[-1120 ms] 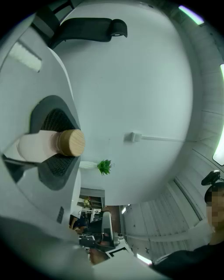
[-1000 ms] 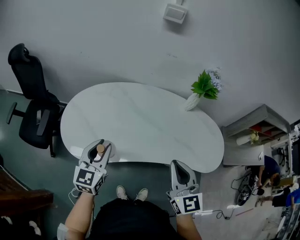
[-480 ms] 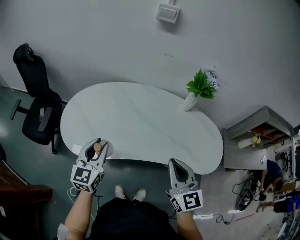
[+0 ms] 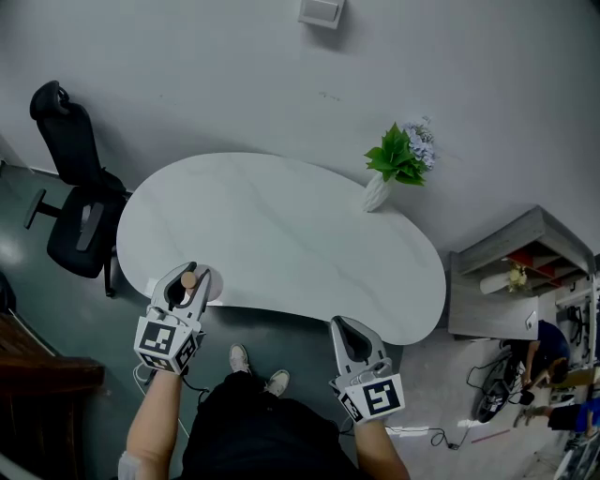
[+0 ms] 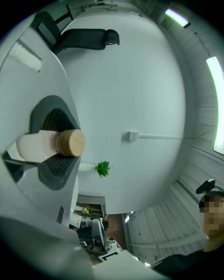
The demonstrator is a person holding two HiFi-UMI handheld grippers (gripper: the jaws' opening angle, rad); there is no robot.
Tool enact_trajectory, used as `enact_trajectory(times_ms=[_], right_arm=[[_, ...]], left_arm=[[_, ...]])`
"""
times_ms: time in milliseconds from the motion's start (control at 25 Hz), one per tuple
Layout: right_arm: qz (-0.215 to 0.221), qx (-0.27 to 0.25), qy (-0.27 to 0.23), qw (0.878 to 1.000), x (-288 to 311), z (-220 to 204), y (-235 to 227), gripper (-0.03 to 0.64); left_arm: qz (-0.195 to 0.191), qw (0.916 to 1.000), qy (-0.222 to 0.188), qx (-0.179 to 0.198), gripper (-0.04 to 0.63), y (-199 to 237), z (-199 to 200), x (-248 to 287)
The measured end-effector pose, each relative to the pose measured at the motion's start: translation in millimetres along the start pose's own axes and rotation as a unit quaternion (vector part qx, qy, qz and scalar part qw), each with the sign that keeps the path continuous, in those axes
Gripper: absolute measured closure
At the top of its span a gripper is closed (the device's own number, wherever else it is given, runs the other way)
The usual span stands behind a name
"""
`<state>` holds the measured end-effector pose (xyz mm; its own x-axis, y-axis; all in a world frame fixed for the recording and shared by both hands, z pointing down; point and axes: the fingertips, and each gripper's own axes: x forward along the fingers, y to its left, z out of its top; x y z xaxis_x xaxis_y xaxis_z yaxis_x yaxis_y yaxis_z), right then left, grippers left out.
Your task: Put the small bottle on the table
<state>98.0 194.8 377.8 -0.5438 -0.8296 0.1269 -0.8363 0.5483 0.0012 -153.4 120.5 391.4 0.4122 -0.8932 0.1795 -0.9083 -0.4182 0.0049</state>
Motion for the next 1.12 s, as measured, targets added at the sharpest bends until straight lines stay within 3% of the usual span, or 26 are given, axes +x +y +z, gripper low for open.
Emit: enact_trajectory(times_ms=[320,680,1120], right_arm=[[-0.010,-0.004,0.014,1.000,16.8,-5.4,-14.6,0.611],[-0.041,-0.018,0.031,0.999,95.8,13.4,-58.2,0.611],[-0.065,-0.016,0.048,0.997,167.0,21.8,-66.7,0.611]], left_arm=[[-0.020,0.9997,0.008,-0.011,0.485,5.8,-12.4,37.8],[-0.057,0.9982,0.018,-0.009,0.485,43.7,-7.1,106.6],[-0.110,0.9938,0.015,0.003,0.485,72.6,4.2,164.1]])
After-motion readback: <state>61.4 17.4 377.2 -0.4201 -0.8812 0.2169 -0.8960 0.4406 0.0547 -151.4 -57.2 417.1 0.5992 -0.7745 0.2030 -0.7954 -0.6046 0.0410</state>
